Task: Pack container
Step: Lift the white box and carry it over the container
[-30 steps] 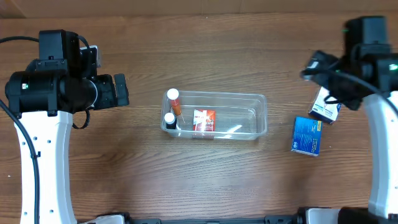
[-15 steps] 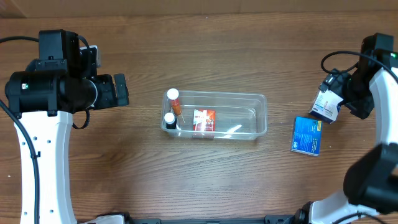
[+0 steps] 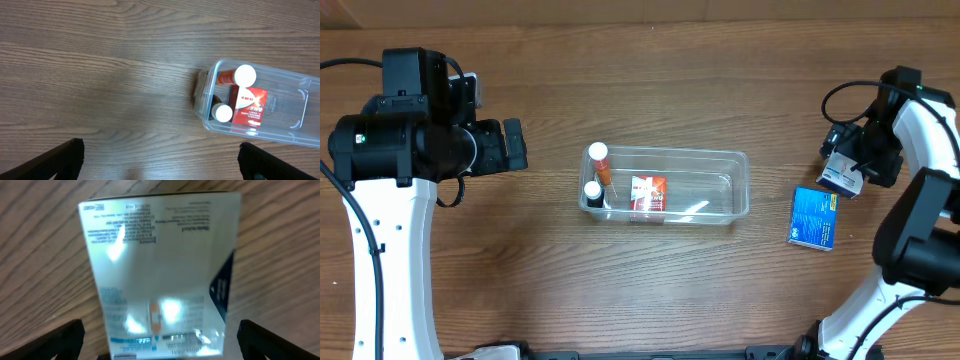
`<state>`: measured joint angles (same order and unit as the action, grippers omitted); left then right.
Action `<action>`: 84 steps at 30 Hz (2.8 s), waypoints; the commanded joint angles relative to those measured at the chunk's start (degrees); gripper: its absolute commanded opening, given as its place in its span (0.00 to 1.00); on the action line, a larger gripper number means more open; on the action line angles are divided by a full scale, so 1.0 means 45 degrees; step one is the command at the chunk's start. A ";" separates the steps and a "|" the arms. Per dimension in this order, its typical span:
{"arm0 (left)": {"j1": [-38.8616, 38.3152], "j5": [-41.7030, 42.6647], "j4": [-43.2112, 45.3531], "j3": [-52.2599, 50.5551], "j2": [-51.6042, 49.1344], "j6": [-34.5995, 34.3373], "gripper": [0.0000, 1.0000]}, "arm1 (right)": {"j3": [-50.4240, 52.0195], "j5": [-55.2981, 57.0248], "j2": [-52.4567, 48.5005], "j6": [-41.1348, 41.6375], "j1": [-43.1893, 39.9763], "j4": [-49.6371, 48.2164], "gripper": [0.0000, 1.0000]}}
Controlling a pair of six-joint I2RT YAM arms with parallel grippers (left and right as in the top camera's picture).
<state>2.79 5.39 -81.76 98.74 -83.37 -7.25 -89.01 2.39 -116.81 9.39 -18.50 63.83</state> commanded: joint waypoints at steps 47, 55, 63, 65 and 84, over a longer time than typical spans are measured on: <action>0.0126 0.0000 -0.0010 -0.0029 0.0049 0.0194 1.00 | -0.3405 -0.0631 0.3293 0.0627 0.0714 0.3274 0.58; 0.0126 0.0000 -0.0010 -0.0029 0.0049 0.0194 1.00 | -0.3405 -0.1171 0.7106 0.1491 0.4867 0.5217 0.58; 0.0126 0.0000 -0.0019 -0.0029 0.0049 0.0194 1.00 | -0.2365 -0.0204 0.6698 0.4279 0.9714 0.4396 0.57; 0.0126 0.0000 -0.0024 -0.0029 0.0049 0.0194 1.00 | -0.1404 -0.0262 0.6339 0.4663 1.0253 0.3687 0.58; 0.0126 -0.0005 -0.0058 -0.0029 0.0049 0.0243 1.00 | 0.2793 -0.0549 0.3667 0.4915 1.0899 -0.0835 0.76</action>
<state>2.79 5.39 -82.19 98.70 -83.37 -7.25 -76.44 -0.03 -100.44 31.59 30.41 60.47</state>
